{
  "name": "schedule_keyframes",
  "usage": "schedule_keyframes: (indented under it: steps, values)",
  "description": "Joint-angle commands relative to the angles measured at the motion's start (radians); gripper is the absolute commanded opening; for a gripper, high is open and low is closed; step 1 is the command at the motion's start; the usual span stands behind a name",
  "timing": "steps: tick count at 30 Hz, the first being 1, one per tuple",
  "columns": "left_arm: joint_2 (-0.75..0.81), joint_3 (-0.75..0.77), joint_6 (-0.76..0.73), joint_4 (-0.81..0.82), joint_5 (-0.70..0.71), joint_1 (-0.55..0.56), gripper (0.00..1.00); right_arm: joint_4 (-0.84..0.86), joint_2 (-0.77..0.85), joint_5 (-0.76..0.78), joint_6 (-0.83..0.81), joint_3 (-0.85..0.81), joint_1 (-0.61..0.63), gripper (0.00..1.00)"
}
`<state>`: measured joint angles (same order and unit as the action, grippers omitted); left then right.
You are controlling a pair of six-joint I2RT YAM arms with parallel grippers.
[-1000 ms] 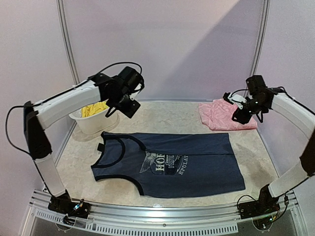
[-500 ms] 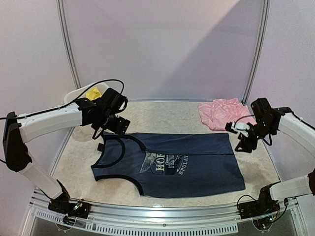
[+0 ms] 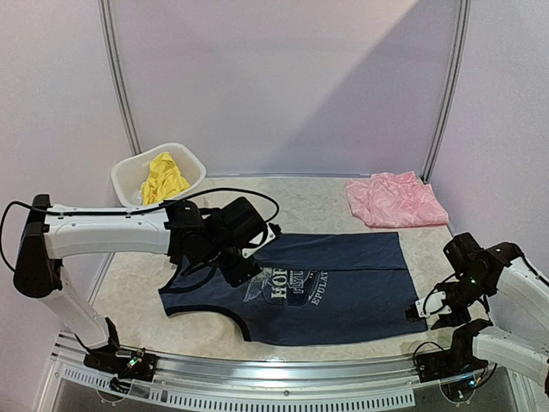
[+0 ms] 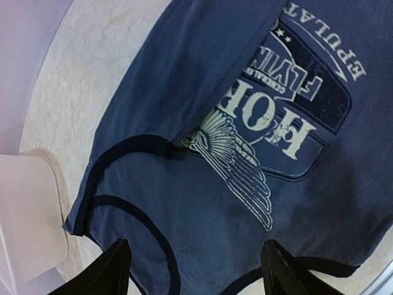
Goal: Fold and stack the mixed laundry pile
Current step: Pick up the 1/3-folded tank top from the center of the board.
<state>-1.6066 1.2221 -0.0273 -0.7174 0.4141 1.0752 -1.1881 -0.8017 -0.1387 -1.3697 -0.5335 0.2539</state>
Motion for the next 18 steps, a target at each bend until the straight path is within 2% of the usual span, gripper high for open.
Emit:
schedule_keyframes:
  steps: [1,6,18]
  values:
    - [-0.020,0.001,-0.023,-0.068,0.000,0.031,0.73,0.057,-0.006,0.022,-0.071,0.059,0.038,0.41]
    - [-0.036,0.006,-0.016,-0.073,0.020,0.032,0.71,0.107,-0.019,0.042,-0.098,0.110,0.065,0.39]
    - [-0.007,0.025,-0.031,-0.188,-0.033,0.040,0.69,0.172,-0.042,0.061,-0.132,0.172,0.081,0.35]
